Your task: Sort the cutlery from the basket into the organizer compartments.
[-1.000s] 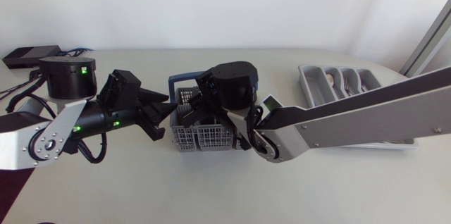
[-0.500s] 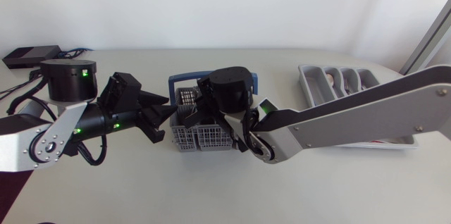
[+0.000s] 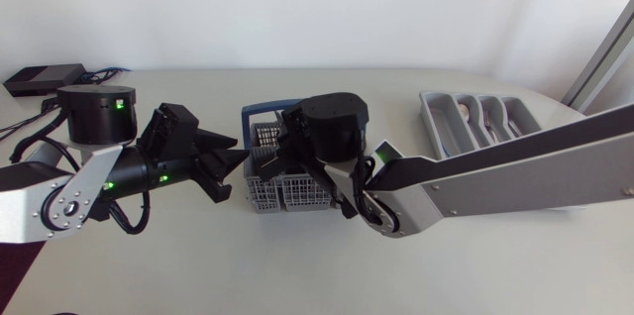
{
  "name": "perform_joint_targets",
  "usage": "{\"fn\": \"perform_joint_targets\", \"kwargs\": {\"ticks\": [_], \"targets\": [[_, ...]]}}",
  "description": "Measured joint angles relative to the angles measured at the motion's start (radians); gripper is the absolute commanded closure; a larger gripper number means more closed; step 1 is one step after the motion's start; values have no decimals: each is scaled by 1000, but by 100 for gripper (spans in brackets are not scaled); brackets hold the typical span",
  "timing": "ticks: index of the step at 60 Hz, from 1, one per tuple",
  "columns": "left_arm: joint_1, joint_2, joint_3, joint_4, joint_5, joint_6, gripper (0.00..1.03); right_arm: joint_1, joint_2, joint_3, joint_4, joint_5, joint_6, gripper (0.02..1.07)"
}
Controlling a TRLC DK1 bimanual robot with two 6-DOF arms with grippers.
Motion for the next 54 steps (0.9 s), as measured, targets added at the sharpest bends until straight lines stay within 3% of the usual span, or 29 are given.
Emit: {"fn": "perform_joint_targets", "kwargs": {"ticks": [54], "targets": [[-1,-27,-3,0,0,0,61,83,-29,-137,193,40,-128,101]]}}
